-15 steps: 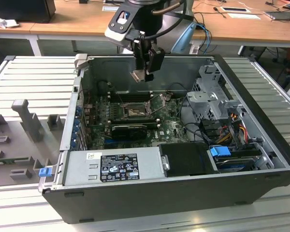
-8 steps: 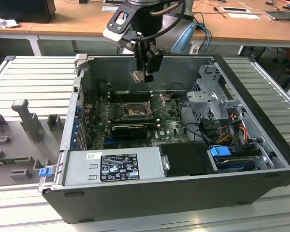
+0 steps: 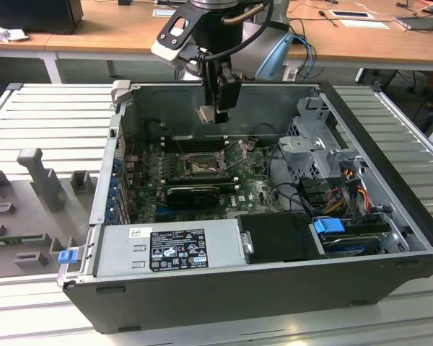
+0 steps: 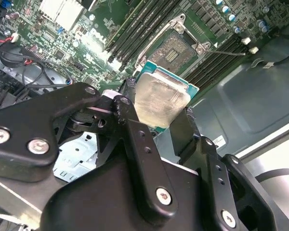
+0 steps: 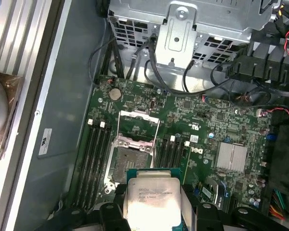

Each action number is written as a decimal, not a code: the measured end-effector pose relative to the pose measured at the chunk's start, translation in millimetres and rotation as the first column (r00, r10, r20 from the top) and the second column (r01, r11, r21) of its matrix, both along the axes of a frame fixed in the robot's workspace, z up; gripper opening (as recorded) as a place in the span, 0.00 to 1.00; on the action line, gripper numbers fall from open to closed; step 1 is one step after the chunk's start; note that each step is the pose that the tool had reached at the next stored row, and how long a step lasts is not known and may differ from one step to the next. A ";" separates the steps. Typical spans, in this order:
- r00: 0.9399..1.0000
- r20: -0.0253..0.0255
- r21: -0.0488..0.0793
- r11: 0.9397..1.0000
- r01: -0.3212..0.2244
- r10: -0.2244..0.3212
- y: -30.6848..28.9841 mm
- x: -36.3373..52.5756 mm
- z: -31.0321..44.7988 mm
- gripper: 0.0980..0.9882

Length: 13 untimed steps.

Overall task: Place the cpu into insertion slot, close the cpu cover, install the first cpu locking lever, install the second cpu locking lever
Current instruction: 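Place the cpu into insertion slot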

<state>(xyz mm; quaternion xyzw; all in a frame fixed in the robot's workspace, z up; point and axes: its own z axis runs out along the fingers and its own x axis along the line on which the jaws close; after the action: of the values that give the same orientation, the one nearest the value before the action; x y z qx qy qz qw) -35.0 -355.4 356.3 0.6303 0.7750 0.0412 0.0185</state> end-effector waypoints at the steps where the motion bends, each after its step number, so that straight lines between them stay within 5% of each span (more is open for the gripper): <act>1: 1.000 0.000 0.000 1.000 0.001 -0.001 0.0 0.0 0.0 0.48; 13: 1.000 0.000 0.000 1.000 0.011 -0.011 0.0 0.0 -1.2 0.48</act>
<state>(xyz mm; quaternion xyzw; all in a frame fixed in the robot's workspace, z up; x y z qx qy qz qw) -35.0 -355.4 355.1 0.6346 0.7715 0.0411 0.0188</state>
